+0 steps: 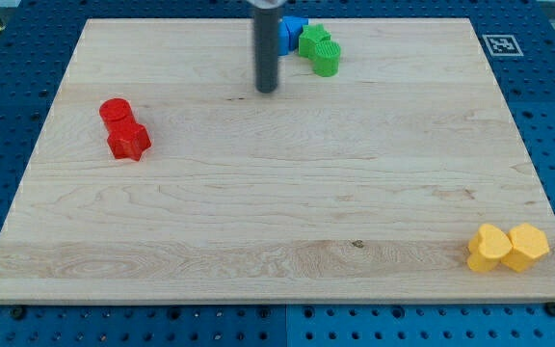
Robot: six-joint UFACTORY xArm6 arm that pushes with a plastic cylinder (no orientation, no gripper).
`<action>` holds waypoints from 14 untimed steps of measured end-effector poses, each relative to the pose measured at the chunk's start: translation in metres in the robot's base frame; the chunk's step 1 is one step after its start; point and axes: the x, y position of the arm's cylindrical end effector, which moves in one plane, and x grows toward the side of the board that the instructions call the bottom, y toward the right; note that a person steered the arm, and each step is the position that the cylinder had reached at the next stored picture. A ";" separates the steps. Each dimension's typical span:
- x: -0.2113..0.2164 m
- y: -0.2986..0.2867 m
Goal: Move the red circle parallel to the green circle
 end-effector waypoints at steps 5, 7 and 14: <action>0.096 -0.186; 0.041 -0.036; -0.001 -0.047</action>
